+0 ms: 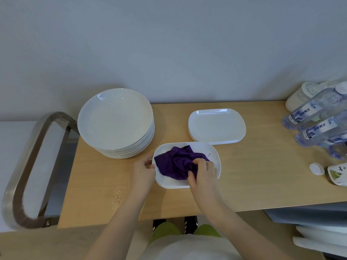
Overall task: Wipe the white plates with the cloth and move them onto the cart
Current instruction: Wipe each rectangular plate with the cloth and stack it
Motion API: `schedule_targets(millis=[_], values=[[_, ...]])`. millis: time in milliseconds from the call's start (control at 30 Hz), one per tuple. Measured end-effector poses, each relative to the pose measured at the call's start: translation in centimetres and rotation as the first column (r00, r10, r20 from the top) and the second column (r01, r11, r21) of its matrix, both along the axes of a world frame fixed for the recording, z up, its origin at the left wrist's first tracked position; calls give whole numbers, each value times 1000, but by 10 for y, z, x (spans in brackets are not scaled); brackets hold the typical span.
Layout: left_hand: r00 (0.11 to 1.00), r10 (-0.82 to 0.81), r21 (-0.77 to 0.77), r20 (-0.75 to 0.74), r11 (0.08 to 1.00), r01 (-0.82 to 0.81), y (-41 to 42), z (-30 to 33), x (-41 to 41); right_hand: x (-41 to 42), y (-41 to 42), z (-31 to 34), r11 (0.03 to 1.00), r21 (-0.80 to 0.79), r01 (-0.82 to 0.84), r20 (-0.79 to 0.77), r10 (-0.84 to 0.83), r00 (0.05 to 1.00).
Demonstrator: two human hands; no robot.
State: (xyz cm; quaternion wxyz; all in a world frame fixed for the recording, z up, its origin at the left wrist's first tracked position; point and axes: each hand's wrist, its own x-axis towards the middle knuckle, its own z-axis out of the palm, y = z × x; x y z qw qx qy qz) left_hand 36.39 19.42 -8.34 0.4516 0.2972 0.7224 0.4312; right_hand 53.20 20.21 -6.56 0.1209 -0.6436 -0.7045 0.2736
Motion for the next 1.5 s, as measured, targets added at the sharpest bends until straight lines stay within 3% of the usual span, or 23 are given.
schedule_targets(millis=[200,367,600,767,1167,1333,1500], values=[[1000,15,8,-20,1000,-15,1,-1,0,-31,6,-1,989,-144,41,-192,-69,979],[1000,-6,-16,9,1000,6,0,0,-2,0,34,14,966,-242,86,-426,-185,886],[998,-46,22,31,999,45,-2,3,-2,56,66,30,995,-102,-12,-267,-16,963],[999,-35,21,21,999,34,-3,2,-2,76,52,21,982,-138,-127,-220,94,971],[1000,-16,-14,27,1000,16,-1,-2,-5,11,6,-6,964,-262,43,-407,-151,901],[1000,-28,-13,-7,1000,28,0,-3,-4,-27,2,-7,969,-245,-12,-381,-85,921],[998,-59,-17,8,998,59,0,1,-5,0,28,6,956,-288,-58,-369,-55,928]])
